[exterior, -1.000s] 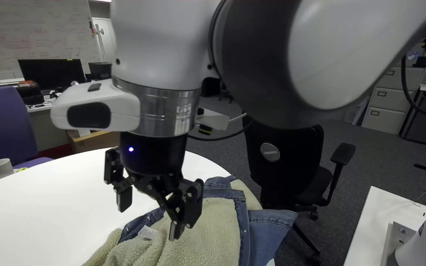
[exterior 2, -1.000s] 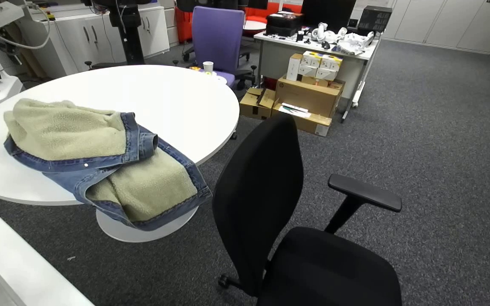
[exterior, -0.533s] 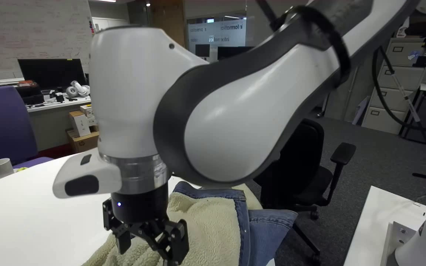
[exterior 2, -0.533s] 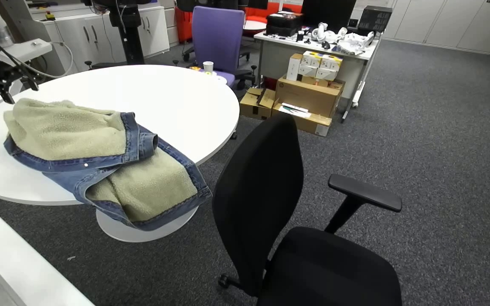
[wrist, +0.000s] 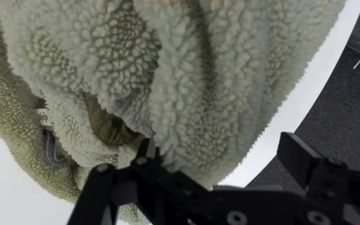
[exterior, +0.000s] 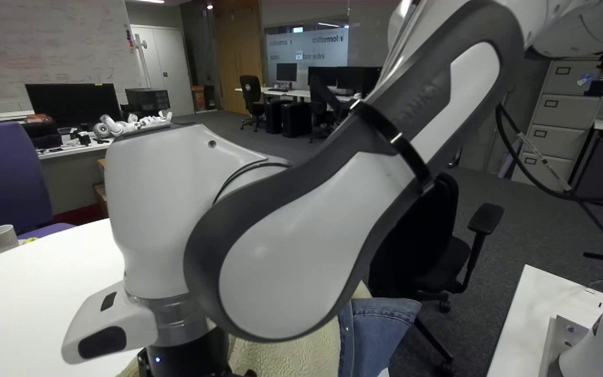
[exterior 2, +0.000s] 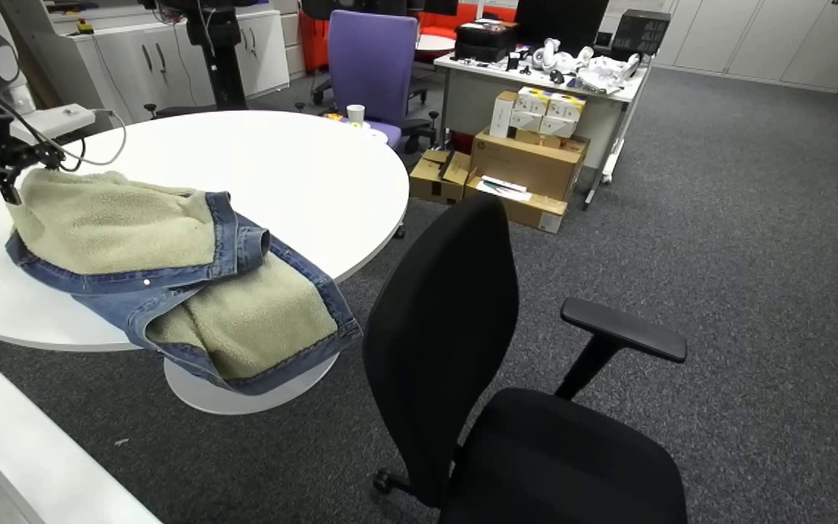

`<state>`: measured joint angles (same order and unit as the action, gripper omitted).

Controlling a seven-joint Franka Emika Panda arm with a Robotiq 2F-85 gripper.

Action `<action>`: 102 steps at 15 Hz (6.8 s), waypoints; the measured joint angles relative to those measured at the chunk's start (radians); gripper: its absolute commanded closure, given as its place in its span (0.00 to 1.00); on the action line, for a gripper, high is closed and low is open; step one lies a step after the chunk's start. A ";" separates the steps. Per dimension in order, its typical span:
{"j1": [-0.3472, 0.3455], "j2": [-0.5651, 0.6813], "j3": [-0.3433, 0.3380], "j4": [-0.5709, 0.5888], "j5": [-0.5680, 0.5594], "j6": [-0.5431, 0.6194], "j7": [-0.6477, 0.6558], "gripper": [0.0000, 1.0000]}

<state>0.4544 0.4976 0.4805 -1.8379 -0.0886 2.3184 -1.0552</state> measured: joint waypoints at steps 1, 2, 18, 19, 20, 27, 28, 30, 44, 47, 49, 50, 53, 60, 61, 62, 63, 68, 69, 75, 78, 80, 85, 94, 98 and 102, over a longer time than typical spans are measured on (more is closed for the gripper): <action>0.003 0.004 0.003 0.002 -0.002 -0.005 0.000 0.32; 0.005 0.006 0.005 0.002 -0.003 -0.013 0.000 0.41; 0.003 -0.123 -0.121 -0.005 -0.347 -0.255 0.028 0.97; 0.002 -0.135 -0.131 -0.009 -0.382 -0.275 0.032 0.97; 0.002 -0.148 -0.142 -0.018 -0.417 -0.291 0.041 0.97; -0.004 -0.179 -0.159 -0.080 -0.486 -0.320 0.198 0.97; -0.003 -0.179 -0.153 -0.081 -0.475 -0.319 0.209 0.97; -0.004 -0.179 -0.140 -0.081 -0.436 -0.319 0.218 0.97; -0.025 -0.169 -0.054 -0.188 -0.068 -0.363 0.056 0.97; -0.025 -0.159 -0.049 -0.188 -0.033 -0.428 0.031 0.97; -0.025 -0.151 -0.048 -0.185 -0.025 -0.486 0.019 0.62; -0.025 -0.147 -0.048 -0.182 -0.025 -0.499 0.020 0.56; -0.025 -0.144 -0.047 -0.150 -0.013 -0.499 0.050 0.31; 0.037 -0.115 -0.034 0.093 0.000 -0.404 0.298 0.00; 0.056 -0.093 -0.036 0.137 -0.018 -0.396 0.370 0.00; 0.075 -0.067 -0.040 0.176 -0.040 -0.388 0.438 0.00; 0.094 -0.038 -0.047 0.213 -0.066 -0.380 0.506 0.00; 0.183 0.105 -0.126 0.346 -0.184 -0.315 0.804 0.00; 0.196 0.127 -0.144 0.365 -0.189 -0.295 0.853 0.00; 0.226 0.213 -0.192 0.444 -0.123 -0.183 1.071 0.00; 0.226 0.223 -0.191 0.458 -0.109 -0.183 1.082 0.00; 0.226 0.223 -0.191 0.460 -0.107 -0.183 1.082 0.00; 0.229 0.228 -0.211 0.452 -0.112 -0.181 1.125 0.00; 0.254 0.238 -0.294 0.351 -0.107 -0.092 1.454 0.00; 0.265 0.245 -0.300 0.318 -0.086 -0.013 1.538 0.00; 0.263 0.245 -0.316 0.276 -0.010 0.210 1.613 0.00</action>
<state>0.7174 0.7424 0.1645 -1.5621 -0.0982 2.5284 0.5579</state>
